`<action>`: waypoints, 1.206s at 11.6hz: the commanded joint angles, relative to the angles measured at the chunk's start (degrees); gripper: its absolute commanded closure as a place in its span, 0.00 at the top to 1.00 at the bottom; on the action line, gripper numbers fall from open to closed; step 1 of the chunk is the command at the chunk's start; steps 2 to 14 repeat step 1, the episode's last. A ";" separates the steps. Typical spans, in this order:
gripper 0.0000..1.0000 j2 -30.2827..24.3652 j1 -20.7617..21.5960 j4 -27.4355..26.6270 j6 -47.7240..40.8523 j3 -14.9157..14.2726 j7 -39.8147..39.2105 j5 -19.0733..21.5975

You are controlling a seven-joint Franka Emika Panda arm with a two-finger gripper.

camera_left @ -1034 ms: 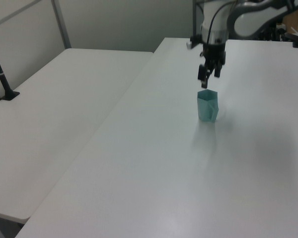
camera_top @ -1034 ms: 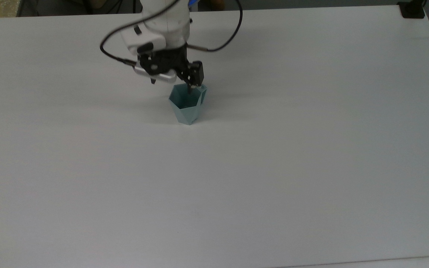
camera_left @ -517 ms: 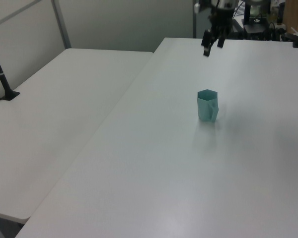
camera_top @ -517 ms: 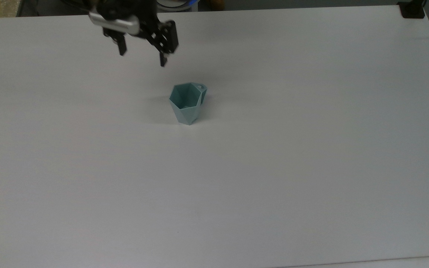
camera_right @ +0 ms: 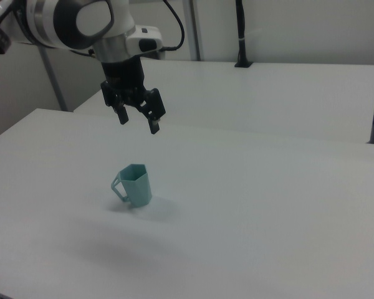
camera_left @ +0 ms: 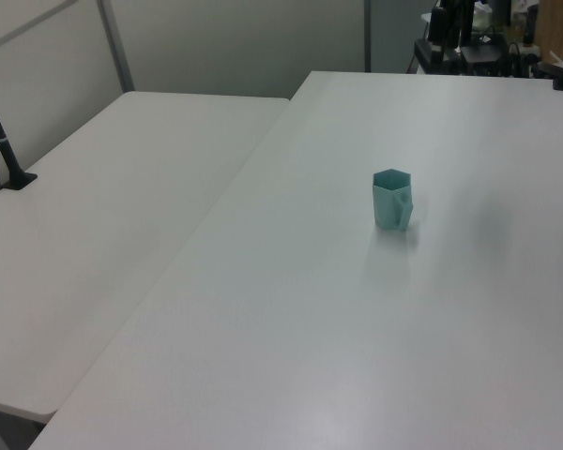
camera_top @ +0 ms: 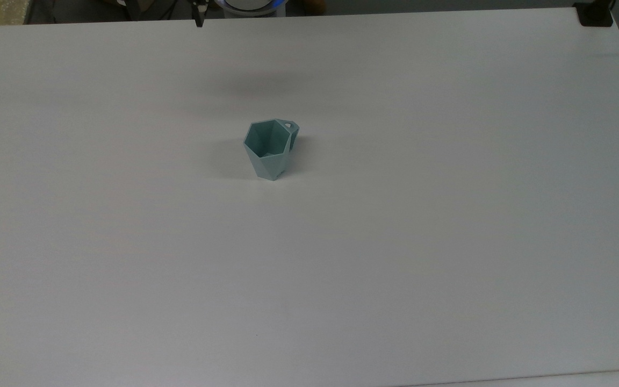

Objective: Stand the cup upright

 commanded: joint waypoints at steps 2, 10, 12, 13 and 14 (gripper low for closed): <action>1.00 0.72 -0.07 2.23 -2.50 -0.03 -1.97 1.43; 1.00 0.72 -0.07 2.23 -2.50 -0.03 -1.97 1.43; 1.00 0.72 -0.07 2.23 -2.50 -0.03 -1.97 1.43; 1.00 0.72 -0.07 2.23 -2.50 -0.03 -1.97 1.43; 1.00 0.72 -0.07 2.23 -2.50 -0.03 -1.97 1.43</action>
